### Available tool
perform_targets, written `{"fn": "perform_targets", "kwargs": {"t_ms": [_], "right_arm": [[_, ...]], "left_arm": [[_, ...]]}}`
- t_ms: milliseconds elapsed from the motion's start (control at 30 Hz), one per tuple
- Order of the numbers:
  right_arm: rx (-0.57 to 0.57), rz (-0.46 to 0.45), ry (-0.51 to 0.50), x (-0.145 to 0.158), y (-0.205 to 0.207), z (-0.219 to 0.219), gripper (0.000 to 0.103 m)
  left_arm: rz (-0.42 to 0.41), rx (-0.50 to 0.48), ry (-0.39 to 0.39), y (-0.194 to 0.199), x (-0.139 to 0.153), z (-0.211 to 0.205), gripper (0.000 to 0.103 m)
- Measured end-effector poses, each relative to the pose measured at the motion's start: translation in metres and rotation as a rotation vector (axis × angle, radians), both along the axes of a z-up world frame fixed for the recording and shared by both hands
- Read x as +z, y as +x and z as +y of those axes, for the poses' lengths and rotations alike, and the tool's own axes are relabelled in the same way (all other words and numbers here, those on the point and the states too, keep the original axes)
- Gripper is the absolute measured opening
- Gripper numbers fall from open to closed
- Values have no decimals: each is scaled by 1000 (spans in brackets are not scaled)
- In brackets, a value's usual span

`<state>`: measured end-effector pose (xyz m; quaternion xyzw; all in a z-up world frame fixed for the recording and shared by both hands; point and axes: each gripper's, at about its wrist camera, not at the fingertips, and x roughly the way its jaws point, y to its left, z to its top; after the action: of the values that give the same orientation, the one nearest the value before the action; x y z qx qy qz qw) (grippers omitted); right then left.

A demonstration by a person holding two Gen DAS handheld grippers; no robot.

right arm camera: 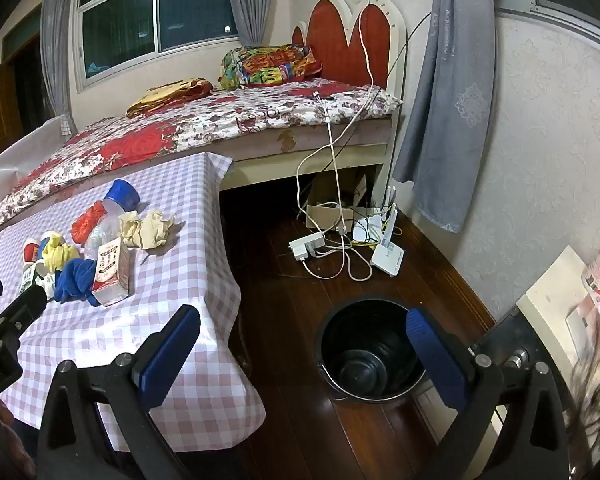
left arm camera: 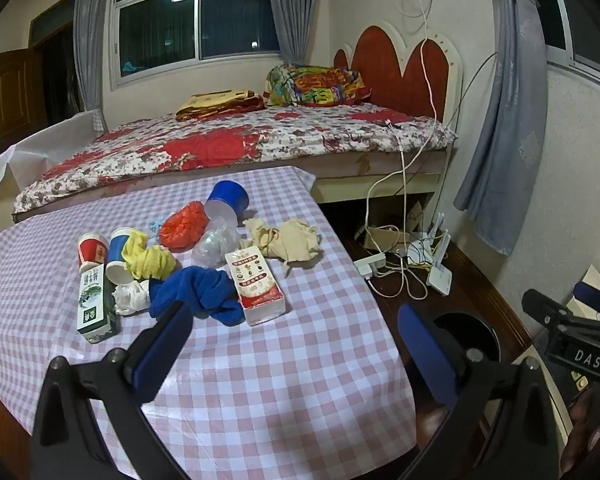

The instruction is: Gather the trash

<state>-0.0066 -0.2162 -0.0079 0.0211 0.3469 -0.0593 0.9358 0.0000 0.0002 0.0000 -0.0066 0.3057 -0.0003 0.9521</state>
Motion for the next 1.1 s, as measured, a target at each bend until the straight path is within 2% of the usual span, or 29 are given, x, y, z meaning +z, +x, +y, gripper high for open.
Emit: {"fn": "perform_targets", "kwargs": {"t_ms": [1100], "right_arm": [[0, 2, -1, -2, 0, 2, 103]], "left_arm": [[2, 1, 3, 0, 0, 0, 103]]}}
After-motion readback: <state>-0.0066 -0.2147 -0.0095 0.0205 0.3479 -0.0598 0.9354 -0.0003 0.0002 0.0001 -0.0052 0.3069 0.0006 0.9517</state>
